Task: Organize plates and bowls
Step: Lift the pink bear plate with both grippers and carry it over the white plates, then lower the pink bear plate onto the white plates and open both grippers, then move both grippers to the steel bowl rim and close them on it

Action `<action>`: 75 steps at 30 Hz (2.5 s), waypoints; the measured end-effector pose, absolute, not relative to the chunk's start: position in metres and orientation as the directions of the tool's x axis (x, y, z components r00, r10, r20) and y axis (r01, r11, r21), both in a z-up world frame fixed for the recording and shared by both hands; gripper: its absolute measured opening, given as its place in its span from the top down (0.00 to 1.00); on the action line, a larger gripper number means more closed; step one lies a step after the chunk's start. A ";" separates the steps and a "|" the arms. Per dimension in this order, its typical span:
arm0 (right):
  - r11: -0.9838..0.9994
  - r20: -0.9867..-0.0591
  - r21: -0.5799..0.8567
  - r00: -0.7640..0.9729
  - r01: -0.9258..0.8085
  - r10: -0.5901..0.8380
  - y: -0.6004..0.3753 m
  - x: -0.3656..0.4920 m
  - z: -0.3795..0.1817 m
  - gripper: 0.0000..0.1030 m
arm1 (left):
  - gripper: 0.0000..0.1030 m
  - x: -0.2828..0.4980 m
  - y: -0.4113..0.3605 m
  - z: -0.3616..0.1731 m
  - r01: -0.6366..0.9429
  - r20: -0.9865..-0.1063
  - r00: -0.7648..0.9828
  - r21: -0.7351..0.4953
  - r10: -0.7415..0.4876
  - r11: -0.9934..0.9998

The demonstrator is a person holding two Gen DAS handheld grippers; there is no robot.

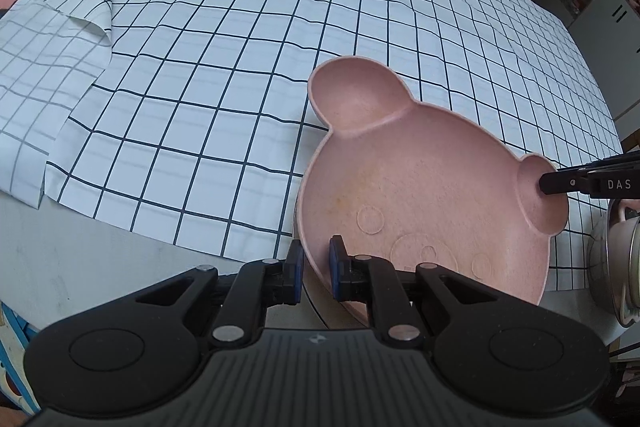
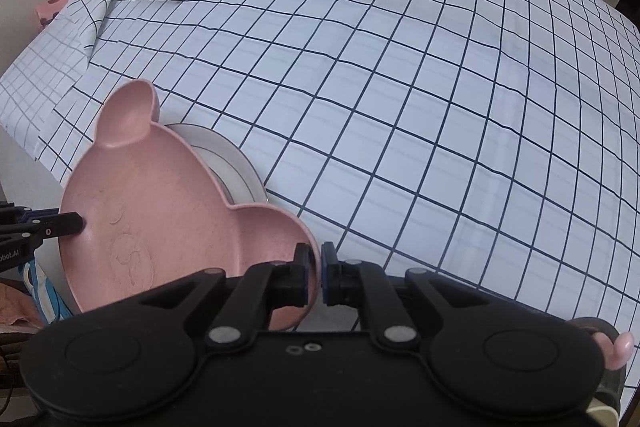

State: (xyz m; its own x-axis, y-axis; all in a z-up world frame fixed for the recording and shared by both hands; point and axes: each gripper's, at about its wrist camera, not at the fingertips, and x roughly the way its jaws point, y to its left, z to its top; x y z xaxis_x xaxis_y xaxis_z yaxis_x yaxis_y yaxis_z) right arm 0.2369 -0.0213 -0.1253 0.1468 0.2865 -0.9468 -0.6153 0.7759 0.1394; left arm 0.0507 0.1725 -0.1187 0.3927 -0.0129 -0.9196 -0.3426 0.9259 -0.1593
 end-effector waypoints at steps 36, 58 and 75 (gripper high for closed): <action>0.776 -0.908 0.178 0.203 -0.605 0.367 -0.024 0.244 -0.103 0.76 | 0.87 0.048 0.166 -0.107 -0.298 -0.891 0.450 -0.091 0.056 0.950; 0.796 -0.868 0.227 0.255 -0.561 0.427 -0.052 0.165 -0.091 0.48 | 0.41 0.030 0.147 -0.087 -0.232 -0.843 0.537 -0.118 0.026 0.966; 0.868 -0.805 0.215 0.423 -0.447 0.417 -0.141 0.131 -0.052 0.11 | 0.28 0.039 0.062 -0.047 -0.043 -0.761 0.644 -0.139 -0.079 0.989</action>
State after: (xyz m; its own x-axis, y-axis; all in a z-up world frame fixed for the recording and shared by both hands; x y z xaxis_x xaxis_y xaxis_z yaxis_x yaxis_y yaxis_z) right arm 0.1309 -0.1410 -0.0518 0.4226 0.4173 -0.8045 -0.4474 0.8680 0.2152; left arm 0.0394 0.0622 -0.0475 0.6444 -0.0787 -0.7606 -0.0434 0.9893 -0.1392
